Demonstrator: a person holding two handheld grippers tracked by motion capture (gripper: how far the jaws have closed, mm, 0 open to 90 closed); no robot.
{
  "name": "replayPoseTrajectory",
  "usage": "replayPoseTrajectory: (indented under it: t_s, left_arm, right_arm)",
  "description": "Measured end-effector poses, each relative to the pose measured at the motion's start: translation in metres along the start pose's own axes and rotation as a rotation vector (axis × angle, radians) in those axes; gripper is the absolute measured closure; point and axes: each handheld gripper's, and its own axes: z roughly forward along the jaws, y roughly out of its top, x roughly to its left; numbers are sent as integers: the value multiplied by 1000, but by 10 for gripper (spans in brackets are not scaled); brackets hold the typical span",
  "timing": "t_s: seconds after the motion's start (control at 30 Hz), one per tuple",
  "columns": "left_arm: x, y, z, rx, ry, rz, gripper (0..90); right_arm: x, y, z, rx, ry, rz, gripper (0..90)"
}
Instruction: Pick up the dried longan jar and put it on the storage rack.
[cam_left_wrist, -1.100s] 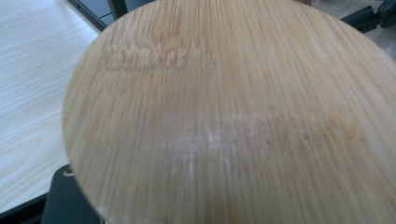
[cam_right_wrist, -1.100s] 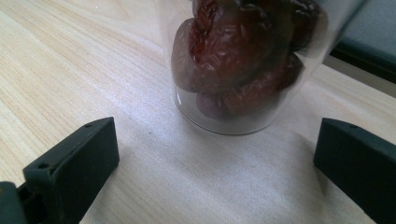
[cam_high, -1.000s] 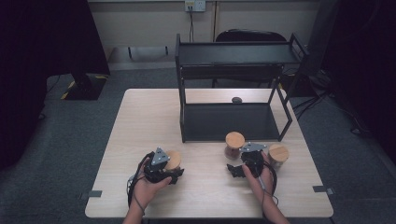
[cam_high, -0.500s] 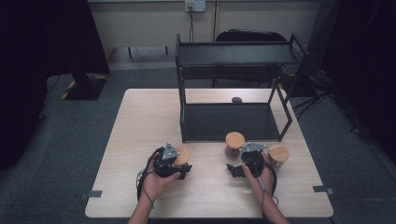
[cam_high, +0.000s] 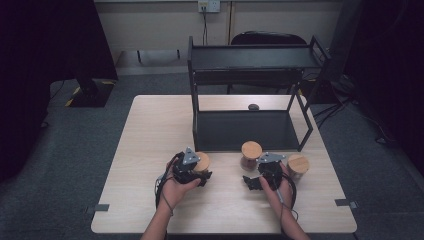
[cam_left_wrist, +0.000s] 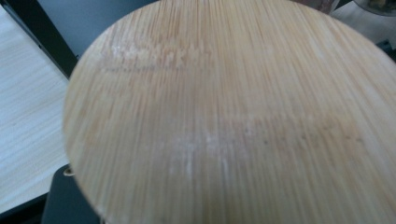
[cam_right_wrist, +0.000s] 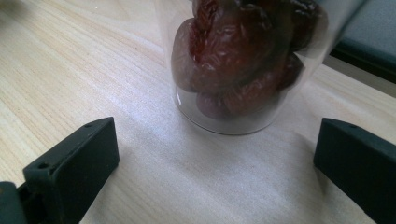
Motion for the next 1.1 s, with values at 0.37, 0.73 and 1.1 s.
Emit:
replayPoseTrajectory:
  t_s: [0.37, 0.73, 1.1]
  left_arm:
    - [0, 12, 15, 3, 1, 11, 259]
    - [-1, 25, 25, -6, 3, 13, 259]
    - [0, 37, 36, -14, 4, 10, 259]
  right_arm:
    - [0, 0, 0, 0, 0, 0, 0]
    - [0, 0, 0, 0, 0, 0, 0]
    - [0, 0, 0, 0, 0, 0, 0]
